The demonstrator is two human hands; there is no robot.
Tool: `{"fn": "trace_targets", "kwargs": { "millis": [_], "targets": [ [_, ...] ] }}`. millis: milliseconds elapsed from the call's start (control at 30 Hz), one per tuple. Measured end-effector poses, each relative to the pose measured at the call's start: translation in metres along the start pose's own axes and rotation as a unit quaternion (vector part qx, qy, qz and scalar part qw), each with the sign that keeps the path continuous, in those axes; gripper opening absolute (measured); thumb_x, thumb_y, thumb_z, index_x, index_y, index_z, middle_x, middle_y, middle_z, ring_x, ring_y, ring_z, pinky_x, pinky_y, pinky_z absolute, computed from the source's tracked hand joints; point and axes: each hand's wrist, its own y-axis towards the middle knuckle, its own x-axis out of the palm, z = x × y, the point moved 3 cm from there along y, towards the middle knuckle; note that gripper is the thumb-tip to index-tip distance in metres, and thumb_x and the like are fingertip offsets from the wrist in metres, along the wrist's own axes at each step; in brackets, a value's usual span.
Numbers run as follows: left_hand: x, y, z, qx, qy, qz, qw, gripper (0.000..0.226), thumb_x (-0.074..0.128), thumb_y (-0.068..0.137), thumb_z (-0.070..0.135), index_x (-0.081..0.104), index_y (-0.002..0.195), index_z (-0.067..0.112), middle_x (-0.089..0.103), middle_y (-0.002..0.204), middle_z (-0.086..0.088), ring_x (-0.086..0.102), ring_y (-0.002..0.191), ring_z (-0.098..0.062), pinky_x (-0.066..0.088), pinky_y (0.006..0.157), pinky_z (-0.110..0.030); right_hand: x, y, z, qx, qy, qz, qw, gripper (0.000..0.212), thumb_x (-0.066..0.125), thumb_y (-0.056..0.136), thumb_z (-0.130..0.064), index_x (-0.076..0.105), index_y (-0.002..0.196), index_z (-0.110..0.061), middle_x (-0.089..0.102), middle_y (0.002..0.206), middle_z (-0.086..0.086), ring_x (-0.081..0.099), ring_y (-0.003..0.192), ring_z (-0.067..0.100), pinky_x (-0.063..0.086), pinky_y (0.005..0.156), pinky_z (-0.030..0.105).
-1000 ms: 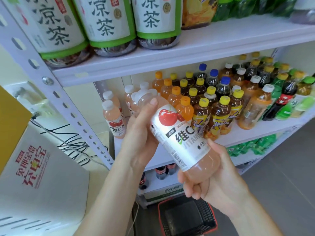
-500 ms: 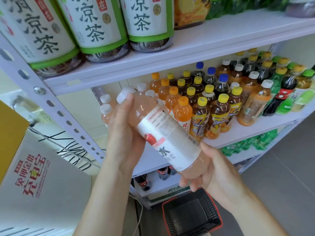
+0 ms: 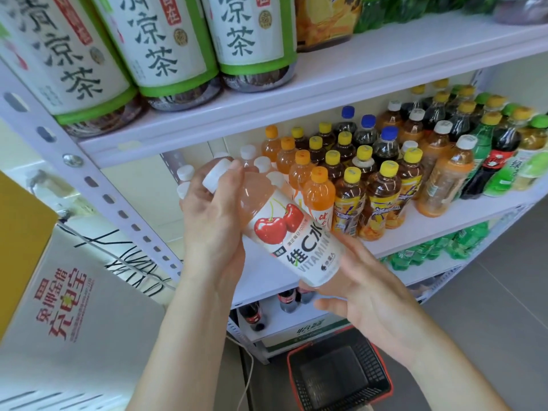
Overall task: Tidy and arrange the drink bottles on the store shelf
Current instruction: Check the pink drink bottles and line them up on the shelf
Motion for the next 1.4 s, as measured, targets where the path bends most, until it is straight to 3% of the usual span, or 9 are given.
{"fn": "trace_targets", "kwargs": {
  "millis": [167, 433, 600, 733, 900, 1033, 1167, 1267, 1400],
  "targets": [
    [-0.009, 0.008, -0.006, -0.067, 0.029, 0.002, 0.997, 0.024, 0.057, 0.097, 0.032, 0.062, 0.111, 0.013, 0.074, 0.104, -0.011, 0.071, 0.088, -0.023, 0.056, 0.068, -0.037, 0.0, -0.011, 0.006, -0.032, -0.003, 0.013, 0.999, 0.056, 0.076, 0.075, -0.023, 0.055, 0.127, -0.023, 0.067, 0.118, 0.02, 0.067, 0.097, 0.045, 0.058, 0.07, 0.032],
    [-0.017, 0.016, -0.006, -0.089, 0.052, -0.072, 0.992, 0.03, 0.061, 0.086, 0.028, 0.067, 0.111, 0.013, 0.074, 0.098, -0.003, 0.067, 0.083, -0.016, 0.053, 0.064, -0.026, 0.002, -0.009, 0.012, 0.096, 0.098, -0.026, 0.99, 0.065, 0.045, 0.085, -0.064, 0.072, 0.111, -0.011, 0.066, 0.078, 0.024, 0.065, 0.053, 0.024, 0.051, 0.041, 0.024],
    [-0.014, 0.018, -0.008, -0.074, 0.059, -0.092, 0.991, 0.029, 0.06, 0.087, 0.029, 0.069, 0.112, 0.015, 0.075, 0.099, 0.001, 0.068, 0.082, -0.011, 0.052, 0.06, -0.022, 0.0, -0.009, 0.013, 0.121, 0.123, -0.064, 0.983, 0.069, 0.04, 0.087, -0.067, 0.072, 0.109, -0.01, 0.063, 0.073, 0.021, 0.063, 0.05, 0.023, 0.05, 0.04, 0.023],
    [-0.015, 0.02, -0.002, -0.028, 0.123, -0.172, 0.977, 0.021, 0.057, 0.094, 0.031, 0.074, 0.106, 0.028, 0.075, 0.108, 0.001, 0.07, 0.1, -0.014, 0.055, 0.075, -0.022, -0.01, -0.006, 0.018, 0.139, 0.107, -0.072, 0.982, 0.067, 0.04, 0.089, -0.065, 0.071, 0.11, -0.009, 0.061, 0.077, 0.019, 0.061, 0.056, 0.023, 0.049, 0.044, 0.025],
    [-0.018, 0.008, 0.015, 0.084, 0.312, -0.219, 0.921, 0.026, 0.06, 0.093, 0.035, 0.064, 0.115, 0.021, 0.073, 0.099, 0.005, 0.07, 0.09, -0.016, 0.056, 0.077, -0.033, -0.026, 0.003, 0.023, 0.138, 0.089, -0.041, 0.986, 0.055, 0.056, 0.09, -0.054, 0.065, 0.125, -0.012, 0.066, 0.109, 0.022, 0.062, 0.077, 0.022, 0.051, 0.054, 0.026],
    [-0.024, -0.01, 0.024, 0.144, 0.47, -0.194, 0.849, 0.037, 0.063, 0.085, 0.054, 0.058, 0.105, 0.023, 0.065, 0.086, 0.012, 0.063, 0.079, -0.01, 0.053, 0.065, -0.024, -0.031, 0.016, 0.023, 0.108, 0.037, -0.017, 0.993, 0.044, 0.061, 0.09, -0.04, 0.06, 0.128, -0.019, 0.066, 0.124, 0.018, 0.066, 0.105, 0.041, 0.058, 0.068, 0.033],
    [-0.031, -0.018, 0.028, 0.125, 0.565, -0.174, 0.797, 0.037, 0.052, 0.081, 0.064, 0.057, 0.099, 0.032, 0.06, 0.067, 0.006, 0.051, 0.057, -0.011, 0.04, 0.051, -0.021, -0.026, 0.03, 0.025, 0.112, -0.111, 0.025, 0.987, 0.048, 0.054, 0.082, -0.054, 0.057, 0.122, -0.029, 0.074, 0.109, 0.005, 0.073, 0.088, 0.037, 0.058, 0.06, 0.03],
    [-0.035, -0.021, 0.029, 0.115, 0.624, -0.116, 0.764, 0.044, 0.045, 0.081, 0.068, 0.057, 0.101, 0.031, 0.053, 0.055, 0.001, 0.05, 0.056, -0.012, 0.037, 0.052, -0.023, -0.019, 0.045, 0.029, 0.119, -0.244, 0.023, 0.962, 0.04, 0.04, 0.087, -0.062, 0.055, 0.114, -0.035, 0.073, 0.104, -0.001, 0.075, 0.074, 0.028, 0.057, 0.054, 0.03],
    [-0.032, -0.022, 0.025, 0.128, 0.689, -0.055, 0.711, 0.044, 0.047, 0.085, 0.064, 0.057, 0.106, 0.026, 0.057, 0.059, 0.004, 0.057, 0.062, -0.013, 0.04, 0.056, -0.024, -0.02, 0.077, 0.037, 0.063, -0.442, 0.004, 0.895, 0.025, 0.042, 0.1, -0.039, 0.058, 0.117, -0.029, 0.068, 0.11, -0.002, 0.069, 0.088, 0.016, 0.056, 0.079, 0.039]
  ]
}}
